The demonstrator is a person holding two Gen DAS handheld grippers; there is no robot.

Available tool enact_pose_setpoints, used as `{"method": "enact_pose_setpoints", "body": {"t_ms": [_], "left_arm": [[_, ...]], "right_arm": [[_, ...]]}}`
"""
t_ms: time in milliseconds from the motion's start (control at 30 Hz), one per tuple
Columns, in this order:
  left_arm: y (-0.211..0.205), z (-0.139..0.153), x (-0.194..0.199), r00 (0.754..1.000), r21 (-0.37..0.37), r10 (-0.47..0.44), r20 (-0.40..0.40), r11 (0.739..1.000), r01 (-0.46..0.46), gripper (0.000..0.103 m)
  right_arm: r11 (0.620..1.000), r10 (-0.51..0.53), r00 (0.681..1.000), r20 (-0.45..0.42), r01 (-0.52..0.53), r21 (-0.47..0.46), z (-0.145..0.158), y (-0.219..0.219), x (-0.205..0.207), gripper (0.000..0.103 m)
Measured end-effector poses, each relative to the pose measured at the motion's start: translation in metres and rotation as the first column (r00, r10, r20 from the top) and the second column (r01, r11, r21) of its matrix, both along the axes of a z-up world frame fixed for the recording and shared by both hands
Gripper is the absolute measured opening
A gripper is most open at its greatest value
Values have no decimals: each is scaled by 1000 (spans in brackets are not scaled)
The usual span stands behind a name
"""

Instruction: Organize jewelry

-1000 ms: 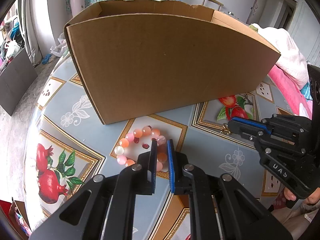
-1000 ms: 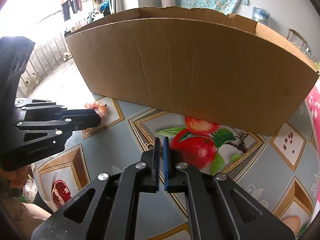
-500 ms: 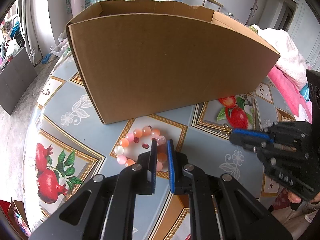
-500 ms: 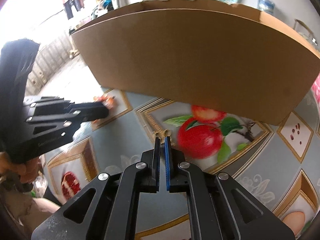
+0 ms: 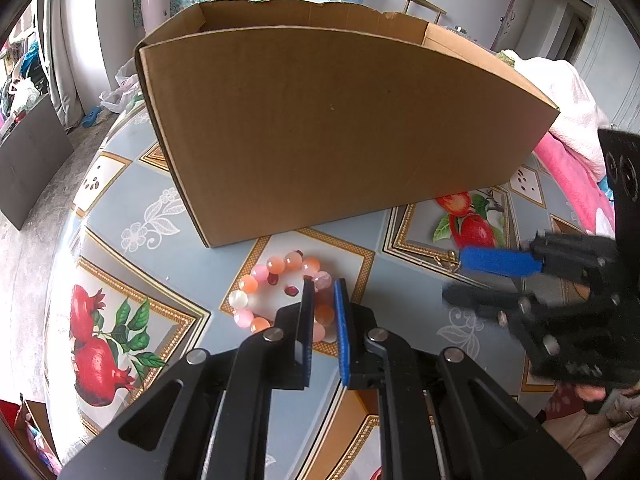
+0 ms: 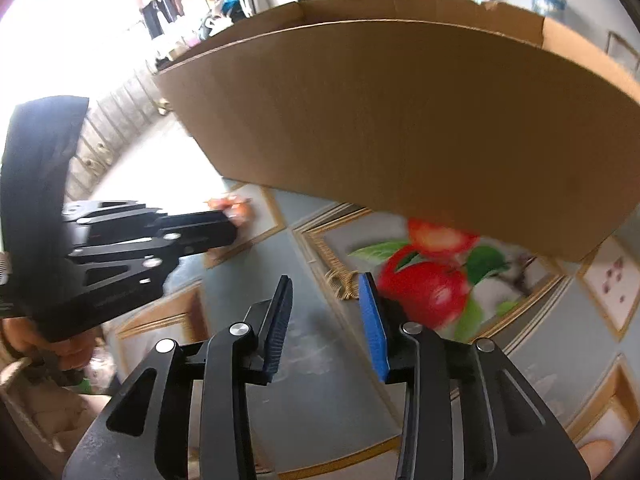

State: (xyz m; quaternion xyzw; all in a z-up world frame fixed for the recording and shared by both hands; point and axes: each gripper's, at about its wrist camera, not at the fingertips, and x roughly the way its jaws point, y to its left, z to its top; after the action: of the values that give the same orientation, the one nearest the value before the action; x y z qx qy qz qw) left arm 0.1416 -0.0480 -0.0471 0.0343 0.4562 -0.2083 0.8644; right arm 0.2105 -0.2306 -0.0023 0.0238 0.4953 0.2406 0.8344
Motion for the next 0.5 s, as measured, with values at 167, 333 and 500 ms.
{"method": "enact_pose_setpoints", "body": {"t_ms": [167,333,500], "left_arm": [[0,0,-1,1000,-2,0,0,1000,0,10],[0,1,-1,1000,-4,1,-1,1000,-1,10],[1,1,-1,1000,-4,0,-1,1000,0,10]], "right_arm": [[996,61,998,-4,-60,67,7,5,-13,43],[997,-9,996,91,16,-74,7,6,-4,45],[980,43,987,153,-12,-198,-5,23,-6,45]]}}
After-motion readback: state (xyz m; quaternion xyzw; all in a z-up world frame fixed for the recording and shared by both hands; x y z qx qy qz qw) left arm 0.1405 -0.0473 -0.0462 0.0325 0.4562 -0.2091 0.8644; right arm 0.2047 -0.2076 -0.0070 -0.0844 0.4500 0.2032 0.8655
